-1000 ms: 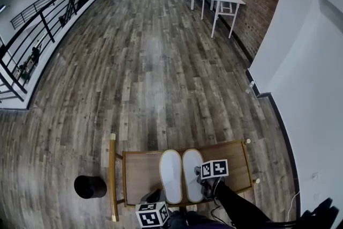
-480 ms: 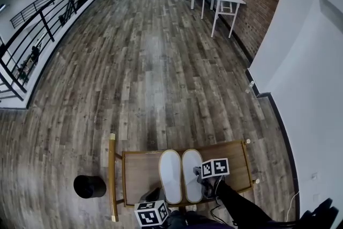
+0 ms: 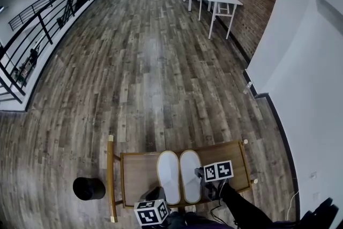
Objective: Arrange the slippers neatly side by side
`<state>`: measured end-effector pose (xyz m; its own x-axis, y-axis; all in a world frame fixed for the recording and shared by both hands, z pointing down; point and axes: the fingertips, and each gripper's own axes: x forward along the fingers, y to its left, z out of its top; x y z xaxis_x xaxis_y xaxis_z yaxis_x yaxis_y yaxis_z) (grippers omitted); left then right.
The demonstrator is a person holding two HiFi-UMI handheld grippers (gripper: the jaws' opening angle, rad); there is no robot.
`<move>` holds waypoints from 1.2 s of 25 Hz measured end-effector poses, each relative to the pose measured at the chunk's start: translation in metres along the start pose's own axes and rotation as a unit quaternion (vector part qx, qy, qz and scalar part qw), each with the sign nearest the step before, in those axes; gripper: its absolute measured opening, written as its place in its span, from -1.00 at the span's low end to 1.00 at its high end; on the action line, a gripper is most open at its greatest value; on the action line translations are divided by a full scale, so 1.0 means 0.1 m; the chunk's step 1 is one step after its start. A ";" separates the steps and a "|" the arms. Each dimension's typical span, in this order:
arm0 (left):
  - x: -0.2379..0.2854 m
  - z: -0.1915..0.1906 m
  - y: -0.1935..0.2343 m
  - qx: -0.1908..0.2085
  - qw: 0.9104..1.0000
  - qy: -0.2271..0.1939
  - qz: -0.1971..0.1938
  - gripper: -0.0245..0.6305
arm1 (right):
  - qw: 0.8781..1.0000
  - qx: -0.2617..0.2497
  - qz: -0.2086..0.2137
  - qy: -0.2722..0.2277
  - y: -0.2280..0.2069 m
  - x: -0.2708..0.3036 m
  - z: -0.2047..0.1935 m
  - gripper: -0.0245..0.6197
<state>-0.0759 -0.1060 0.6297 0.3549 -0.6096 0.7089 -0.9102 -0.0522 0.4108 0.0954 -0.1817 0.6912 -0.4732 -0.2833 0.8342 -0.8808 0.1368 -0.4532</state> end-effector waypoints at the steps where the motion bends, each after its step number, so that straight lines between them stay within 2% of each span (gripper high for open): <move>1: 0.00 0.03 0.00 -0.002 1.000 -0.004 -0.001 -0.85 | 1.000 -0.006 0.005 -0.015 0.05 -0.09 0.05 -0.72; 4: -0.02 0.23 -0.03 -0.020 0.999 -0.047 -0.006 -0.85 | 0.996 -0.038 0.032 -0.074 0.33 -0.40 0.27 -0.72; 6: -0.03 0.41 -0.07 -0.026 0.996 -0.084 -0.006 -0.85 | 0.989 -0.062 0.065 -0.119 0.55 -0.60 0.41 -0.72; 8: -0.03 0.58 -0.13 -0.020 0.994 -0.111 -0.005 -0.85 | 0.976 -0.088 0.107 -0.167 0.81 -0.79 0.53 -0.72; 10: -0.03 0.72 -0.20 -0.007 0.992 -0.129 -0.004 -0.85 | 0.962 -0.115 0.128 -0.214 1.02 -0.96 0.61 -0.72; 12: -0.03 0.82 -0.27 0.008 0.990 -0.139 0.000 -0.85 | 0.951 -0.140 0.115 -0.251 1.13 -1.08 0.63 -0.72; 15: -0.05 0.95 -0.44 0.033 0.988 -0.154 0.003 -0.92 | 0.944 -0.162 0.071 -0.280 1.16 -1.18 0.60 -0.73; 20: -0.14 0.97 -0.63 0.077 0.980 -0.183 0.022 -0.92 | 0.949 -0.153 0.009 -0.276 1.07 -1.15 0.43 -0.93; 26: -0.22 0.82 -0.75 0.112 0.974 -0.194 0.030 -0.92 | 0.946 -0.159 0.009 -0.281 1.13 -1.19 0.31 -0.93; 30: -0.30 0.82 -0.77 0.116 0.971 -0.206 0.036 -0.92 | 0.945 -0.160 0.006 -0.286 1.16 -1.23 0.30 -0.93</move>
<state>-0.0338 -0.1483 0.5299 0.2171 -0.8807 0.4209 -0.9699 -0.1460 0.1948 0.0525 -0.1591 0.5266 -0.4793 -0.7333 0.4822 -0.8777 0.3975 -0.2678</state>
